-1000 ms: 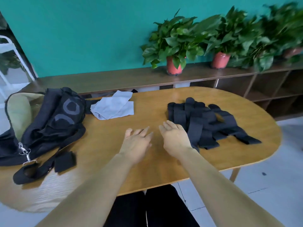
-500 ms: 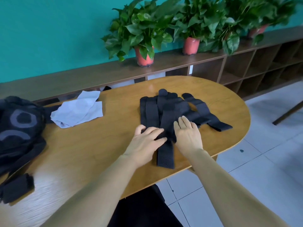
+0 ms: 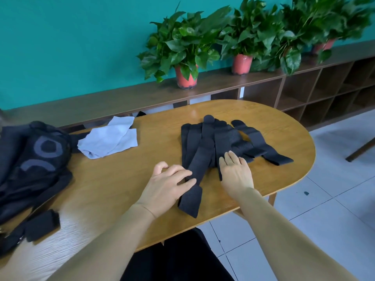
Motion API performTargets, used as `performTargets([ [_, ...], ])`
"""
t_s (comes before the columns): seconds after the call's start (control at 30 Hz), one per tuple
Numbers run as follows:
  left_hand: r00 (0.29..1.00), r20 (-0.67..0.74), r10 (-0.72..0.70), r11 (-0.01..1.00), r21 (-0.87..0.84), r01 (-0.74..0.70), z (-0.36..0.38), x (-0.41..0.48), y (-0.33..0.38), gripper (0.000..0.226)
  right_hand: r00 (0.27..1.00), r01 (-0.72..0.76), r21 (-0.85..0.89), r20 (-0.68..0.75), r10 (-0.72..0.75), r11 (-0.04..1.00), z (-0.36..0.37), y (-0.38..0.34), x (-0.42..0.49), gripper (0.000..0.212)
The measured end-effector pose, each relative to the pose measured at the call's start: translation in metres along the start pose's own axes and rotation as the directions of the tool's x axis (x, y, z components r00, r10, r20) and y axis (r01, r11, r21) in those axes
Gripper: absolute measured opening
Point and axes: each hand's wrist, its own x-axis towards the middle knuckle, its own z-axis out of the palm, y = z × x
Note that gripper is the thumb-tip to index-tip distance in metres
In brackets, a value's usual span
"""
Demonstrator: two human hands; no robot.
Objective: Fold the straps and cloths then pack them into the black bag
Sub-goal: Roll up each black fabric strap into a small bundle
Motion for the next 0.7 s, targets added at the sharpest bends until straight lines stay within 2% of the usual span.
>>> performTargets([
  [0.2,0.999,-0.007,-0.041,0.998,0.040,0.041,-0.006,-0.048,-0.004,0.054,0.998,0.058,0.028,-0.024,-0.058,0.998,-0.014,-0.028,-0.001,0.051],
  [0.37,0.989,0.034,-0.143,0.985,0.098,0.139,-0.012,-0.085,-0.019,0.048,0.994,0.109,0.028,-0.022,-0.108,0.994,-0.017,-0.052,0.000,0.050],
  [0.57,0.936,0.203,-0.288,0.955,0.136,0.264,-0.023,-0.113,-0.033,0.067,0.985,0.172,0.034,0.004,-0.172,0.985,-0.016,-0.074,0.002,0.053],
  [0.7,0.899,0.219,-0.380,0.924,0.134,0.358,-0.032,-0.113,-0.045,0.068,0.980,0.200,0.040,-0.005,-0.200,0.979,-0.018,-0.084,0.007,0.056],
])
